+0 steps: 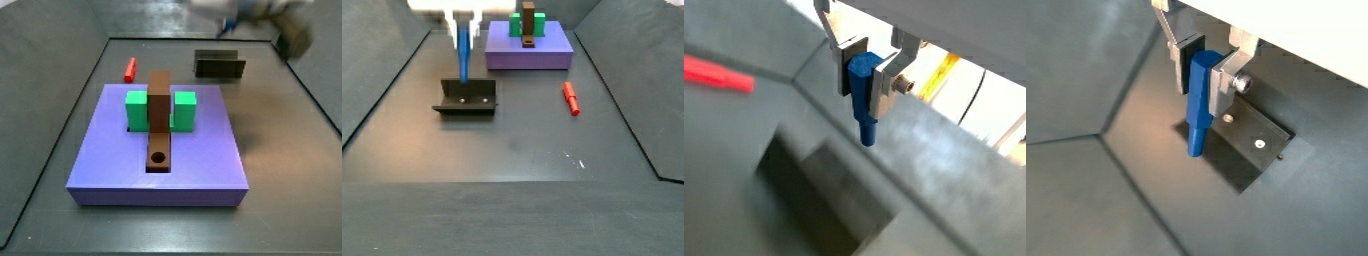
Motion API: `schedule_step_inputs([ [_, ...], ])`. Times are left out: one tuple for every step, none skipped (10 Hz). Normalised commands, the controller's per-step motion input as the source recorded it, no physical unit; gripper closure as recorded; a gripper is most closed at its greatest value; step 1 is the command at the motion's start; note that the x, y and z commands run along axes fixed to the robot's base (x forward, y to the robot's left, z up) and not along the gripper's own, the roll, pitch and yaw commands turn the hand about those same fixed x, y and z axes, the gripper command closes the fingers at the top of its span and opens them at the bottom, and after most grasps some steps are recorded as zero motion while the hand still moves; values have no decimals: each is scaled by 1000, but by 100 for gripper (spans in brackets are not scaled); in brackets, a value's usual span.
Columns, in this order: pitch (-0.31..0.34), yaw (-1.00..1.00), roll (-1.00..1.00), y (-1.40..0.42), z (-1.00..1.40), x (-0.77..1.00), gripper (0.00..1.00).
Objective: Pick up the blue object. Move up. Place the blue object on the fixture. Regrasp the blue object. Move to above the board. Insert the blue object.
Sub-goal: Move to above the board.
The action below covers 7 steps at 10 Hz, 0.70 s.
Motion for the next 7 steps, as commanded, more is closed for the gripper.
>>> schedule_step_inputs([
  [-43,31,-52,-17,1400,-16,100],
  [-5,3,-5,-39,1400,-2,100],
  [1,-2,10,-51,1400,1,100],
  [21,-12,-20,-31,1400,14,100],
  [41,-12,-13,-28,799,21,100],
  [62,-9,6,-27,319,31,100],
  [73,0,10,-23,195,42,100],
])
